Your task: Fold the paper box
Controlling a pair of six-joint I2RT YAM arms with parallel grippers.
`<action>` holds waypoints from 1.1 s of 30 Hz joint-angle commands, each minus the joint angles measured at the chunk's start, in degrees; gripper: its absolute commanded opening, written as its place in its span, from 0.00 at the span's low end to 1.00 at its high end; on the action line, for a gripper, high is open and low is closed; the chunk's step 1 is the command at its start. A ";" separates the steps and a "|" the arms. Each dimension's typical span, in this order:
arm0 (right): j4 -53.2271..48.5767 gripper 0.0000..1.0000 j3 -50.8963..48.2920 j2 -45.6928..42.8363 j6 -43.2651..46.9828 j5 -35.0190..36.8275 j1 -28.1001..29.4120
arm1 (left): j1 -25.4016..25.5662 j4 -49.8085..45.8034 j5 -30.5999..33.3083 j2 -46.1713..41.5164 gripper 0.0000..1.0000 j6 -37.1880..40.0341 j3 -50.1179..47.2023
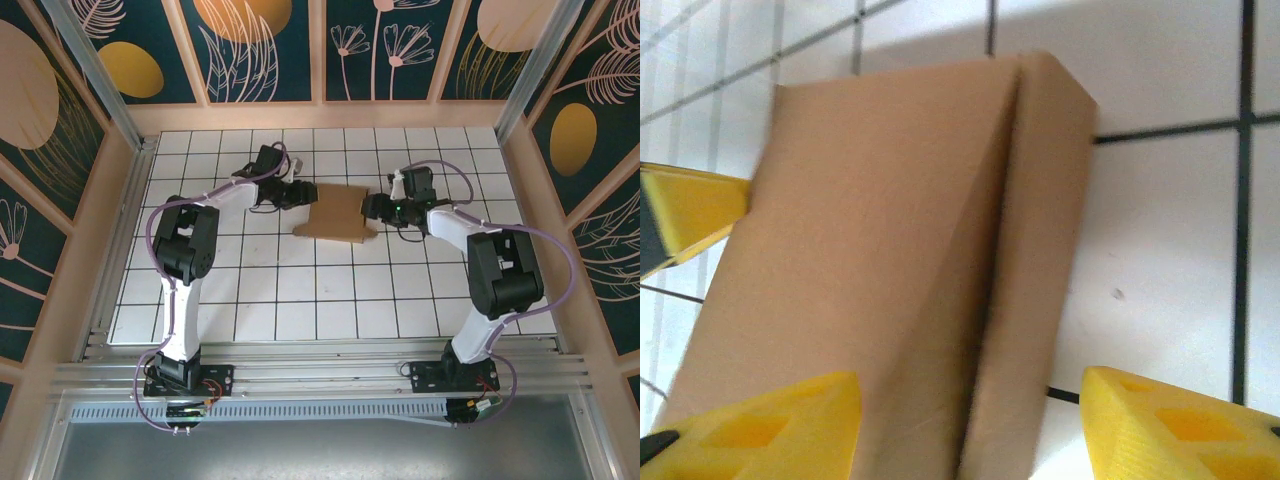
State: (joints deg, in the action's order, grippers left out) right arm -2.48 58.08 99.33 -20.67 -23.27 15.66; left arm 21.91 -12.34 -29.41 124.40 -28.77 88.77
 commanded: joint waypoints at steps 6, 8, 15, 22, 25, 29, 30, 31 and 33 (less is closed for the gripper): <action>6.67 0.60 -6.11 3.95 1.91 8.16 2.67 | -0.02 6.68 -2.18 0.23 0.44 -2.03 -8.09; 6.67 0.58 -5.86 4.12 1.62 7.70 2.71 | 0.09 7.32 -2.60 -0.16 0.43 -2.33 -8.66; 15.93 0.58 -6.58 2.00 -6.37 -0.86 2.50 | 0.61 10.80 -4.89 -2.56 0.49 -4.41 -10.41; 18.53 0.41 -4.83 8.65 -8.91 -3.57 3.01 | 1.02 18.07 -6.95 -3.35 0.47 -9.01 -14.69; 18.83 0.40 -4.54 9.80 -9.21 -4.02 3.26 | 1.83 22.19 -10.26 -3.42 0.45 -11.53 -15.63; 19.90 0.36 -5.05 10.67 -10.24 -4.00 3.62 | 3.51 25.33 -12.98 -3.44 0.45 -13.27 -15.34; 20.26 0.35 -5.17 10.79 -10.46 -3.94 3.66 | 3.87 24.87 -12.87 -3.55 0.45 -12.75 -14.78; 20.32 0.34 -5.20 11.05 -10.62 -3.60 3.85 | 4.29 23.60 -12.33 -3.62 0.46 -12.05 -13.86; 20.33 0.33 -4.74 11.82 -10.45 -3.29 4.45 | 5.09 21.18 -11.18 -3.31 0.46 -10.44 -11.77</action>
State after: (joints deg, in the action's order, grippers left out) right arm 18.72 53.25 107.22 -30.11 -26.11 17.74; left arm 22.37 9.56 -35.00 121.56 -39.72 74.19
